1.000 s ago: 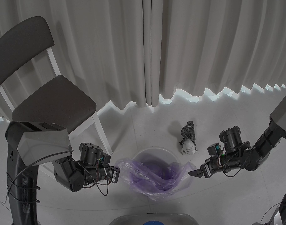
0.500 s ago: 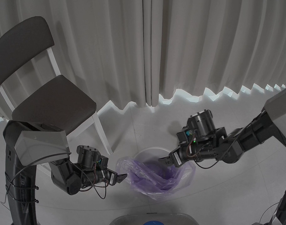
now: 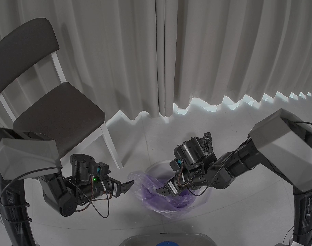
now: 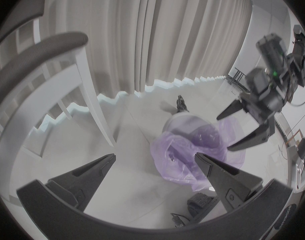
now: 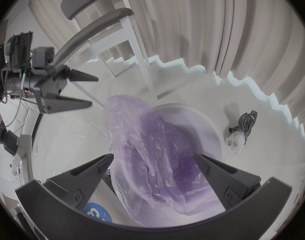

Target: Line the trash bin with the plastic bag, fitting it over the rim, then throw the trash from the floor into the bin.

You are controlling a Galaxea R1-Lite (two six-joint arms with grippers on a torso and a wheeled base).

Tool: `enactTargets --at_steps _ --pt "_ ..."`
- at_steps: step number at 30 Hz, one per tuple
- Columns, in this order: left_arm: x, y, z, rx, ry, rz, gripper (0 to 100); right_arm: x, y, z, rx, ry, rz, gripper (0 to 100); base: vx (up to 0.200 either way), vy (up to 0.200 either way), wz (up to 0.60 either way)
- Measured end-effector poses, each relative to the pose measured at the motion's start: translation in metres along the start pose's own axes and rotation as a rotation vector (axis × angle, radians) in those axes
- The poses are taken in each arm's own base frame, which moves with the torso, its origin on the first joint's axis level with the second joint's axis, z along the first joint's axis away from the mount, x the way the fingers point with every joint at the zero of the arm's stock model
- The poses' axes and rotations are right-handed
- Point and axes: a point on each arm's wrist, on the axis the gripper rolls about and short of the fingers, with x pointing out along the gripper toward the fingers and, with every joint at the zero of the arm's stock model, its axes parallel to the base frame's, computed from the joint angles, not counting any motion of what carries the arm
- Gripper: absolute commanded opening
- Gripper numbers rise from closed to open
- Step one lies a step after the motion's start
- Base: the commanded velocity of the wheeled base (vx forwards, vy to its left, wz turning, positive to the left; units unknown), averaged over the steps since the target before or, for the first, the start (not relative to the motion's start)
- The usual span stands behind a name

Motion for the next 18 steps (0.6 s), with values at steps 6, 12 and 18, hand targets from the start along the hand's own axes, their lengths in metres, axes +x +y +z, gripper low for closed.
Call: enactTargets --at_steps 6,12,18 --pt "-0.022 0.01 0.006 -0.043 -0.082 0.042 100 0.01 -0.004 -0.003 0.006 0.012 0.023 100 0.0 0.0 0.0" --pt "-0.032 0.013 0.009 -0.073 -0.107 0.056 100 0.025 -0.003 -0.002 0.003 0.013 0.039 100 0.0 0.0 0.0" --pt "-0.035 0.013 0.01 -0.078 -0.12 0.059 100 0.044 0.002 -0.002 -0.008 0.02 0.05 100 0.0 0.0 0.0"
